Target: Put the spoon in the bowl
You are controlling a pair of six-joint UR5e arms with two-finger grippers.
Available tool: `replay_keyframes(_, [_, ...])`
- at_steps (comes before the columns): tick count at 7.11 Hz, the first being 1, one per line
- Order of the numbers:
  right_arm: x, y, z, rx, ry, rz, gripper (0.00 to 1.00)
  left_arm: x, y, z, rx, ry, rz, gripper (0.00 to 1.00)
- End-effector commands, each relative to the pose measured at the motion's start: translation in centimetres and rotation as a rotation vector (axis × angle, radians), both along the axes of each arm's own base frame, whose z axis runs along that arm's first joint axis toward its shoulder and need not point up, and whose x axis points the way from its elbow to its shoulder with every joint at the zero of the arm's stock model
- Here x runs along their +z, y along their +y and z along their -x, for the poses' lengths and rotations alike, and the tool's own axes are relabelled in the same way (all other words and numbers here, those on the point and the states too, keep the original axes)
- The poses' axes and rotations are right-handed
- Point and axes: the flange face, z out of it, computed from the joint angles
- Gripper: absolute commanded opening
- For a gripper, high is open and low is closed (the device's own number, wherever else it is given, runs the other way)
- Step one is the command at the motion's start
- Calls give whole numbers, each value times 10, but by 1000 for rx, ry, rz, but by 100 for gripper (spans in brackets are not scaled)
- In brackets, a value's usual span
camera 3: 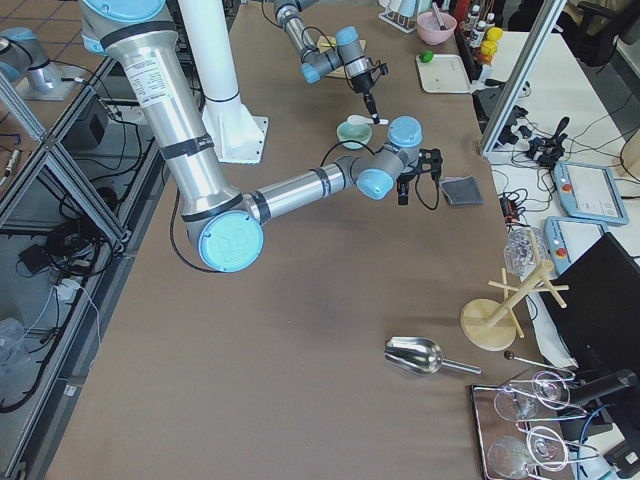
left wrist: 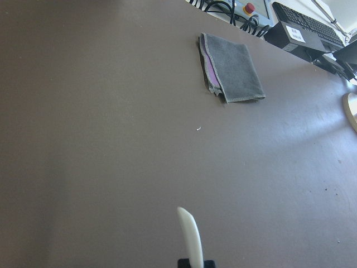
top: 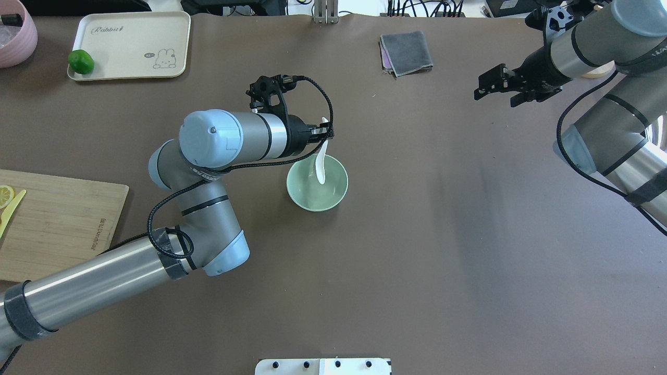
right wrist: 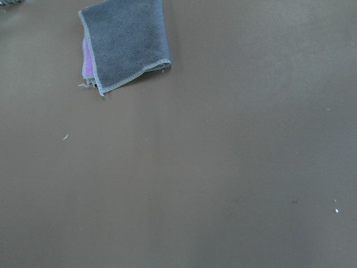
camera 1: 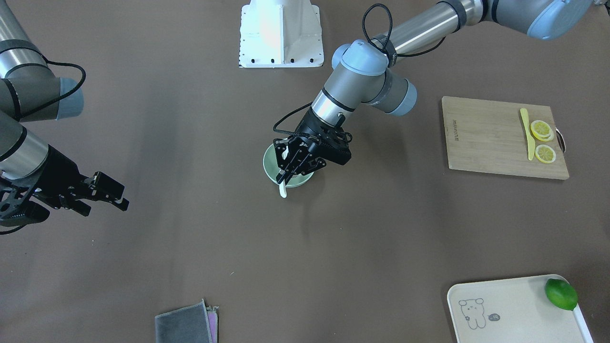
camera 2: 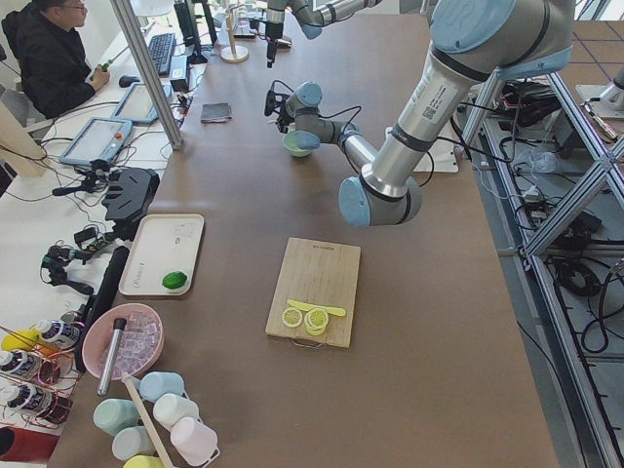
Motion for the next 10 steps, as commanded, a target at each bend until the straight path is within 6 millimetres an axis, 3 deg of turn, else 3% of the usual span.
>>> replay_keyframes(1, [2,2,-1,1,-1,1,100,12,10,-14,-11,-8,-10,0])
replay_keyframes(2, [1,2,-1,2,-2,1,100,15,9,-12,-4,-30,-41,0])
replay_keyframes(3, [0,2,-1,0,-4,0,100,29,11,-9,14,-61,-70,19])
replay_keyframes(4, [0,2,-1,0,-4,0,100,32,11,-9,23,-78,-77,73])
replay_keyframes(5, [-1,2,-1,0,-4,0,100,38,14,-5,24,-82,-74,98])
replay_keyframes(6, [-2,2,-1,-1,-4,0,100,33,14,6,19,-93,-69,98])
replay_keyframes(7, [-3,2,-1,-12,-7,-19,100,6,0,39,27,-132,-32,98])
replay_keyframes(8, [-7,-2,-9,2,-1,-46,100,-16,-23,96,47,-165,-29,98])
replay_keyframes(9, [-2,-9,-37,39,6,-54,100,8,-34,134,53,-260,-89,98])
replay_keyframes(10, [19,-9,-57,62,26,-34,100,53,-44,181,34,-347,-138,98])
